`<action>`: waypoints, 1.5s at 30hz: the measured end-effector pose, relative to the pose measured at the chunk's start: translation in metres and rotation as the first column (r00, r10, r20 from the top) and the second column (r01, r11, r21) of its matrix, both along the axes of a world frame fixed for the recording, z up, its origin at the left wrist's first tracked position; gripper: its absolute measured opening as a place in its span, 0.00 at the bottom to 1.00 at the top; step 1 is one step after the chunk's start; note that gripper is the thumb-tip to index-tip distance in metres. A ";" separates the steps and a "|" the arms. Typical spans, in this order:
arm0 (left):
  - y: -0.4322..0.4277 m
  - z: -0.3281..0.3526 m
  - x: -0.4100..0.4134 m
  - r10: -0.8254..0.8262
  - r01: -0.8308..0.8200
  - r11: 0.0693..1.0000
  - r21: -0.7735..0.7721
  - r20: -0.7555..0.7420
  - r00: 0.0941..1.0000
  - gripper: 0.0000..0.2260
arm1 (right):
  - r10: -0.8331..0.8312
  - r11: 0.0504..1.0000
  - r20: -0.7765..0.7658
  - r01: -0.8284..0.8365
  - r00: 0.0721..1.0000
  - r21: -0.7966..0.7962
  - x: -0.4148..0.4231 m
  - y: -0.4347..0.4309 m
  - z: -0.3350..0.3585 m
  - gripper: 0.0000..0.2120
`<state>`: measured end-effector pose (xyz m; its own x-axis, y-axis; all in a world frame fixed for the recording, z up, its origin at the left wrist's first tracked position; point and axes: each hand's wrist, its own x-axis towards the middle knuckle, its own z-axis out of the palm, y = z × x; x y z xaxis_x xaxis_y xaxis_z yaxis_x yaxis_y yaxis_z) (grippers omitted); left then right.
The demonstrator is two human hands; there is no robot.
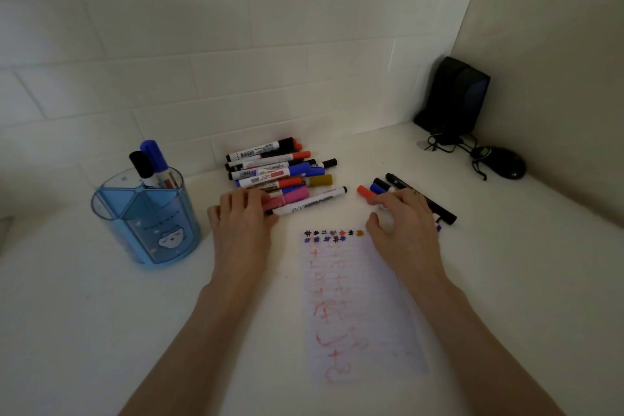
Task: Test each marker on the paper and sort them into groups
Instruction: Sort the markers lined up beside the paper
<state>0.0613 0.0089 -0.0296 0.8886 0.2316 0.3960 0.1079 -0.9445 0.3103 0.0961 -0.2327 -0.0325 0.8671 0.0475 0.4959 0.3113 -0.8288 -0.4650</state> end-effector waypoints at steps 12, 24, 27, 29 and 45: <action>0.001 0.003 -0.003 -0.102 0.148 0.967 -0.209 0.219 0.971 0.11 | 0.235 0.972 0.030 -0.235 0.971 -0.010 -0.010 0.013 0.006 0.19; -0.025 0.021 -0.016 -0.462 0.524 0.543 -0.656 0.288 0.839 0.15 | 0.215 0.973 0.259 -0.230 0.942 0.026 -0.010 0.019 0.015 0.10; -0.023 0.021 -0.017 -0.510 0.566 0.633 -0.528 0.265 0.818 0.17 | 0.293 0.788 -0.009 -0.236 0.956 0.569 -0.011 0.016 0.022 0.05; -0.029 0.020 -0.017 -0.557 0.570 0.682 -0.458 0.180 0.811 0.23 | 0.479 0.557 -0.103 -0.211 0.872 0.804 -0.017 0.018 0.028 0.06; -0.016 0.005 -0.026 -0.601 0.493 0.695 -0.523 -0.045 0.798 0.10 | 0.327 0.488 -0.108 -0.069 0.939 0.870 0.003 -0.018 0.039 0.16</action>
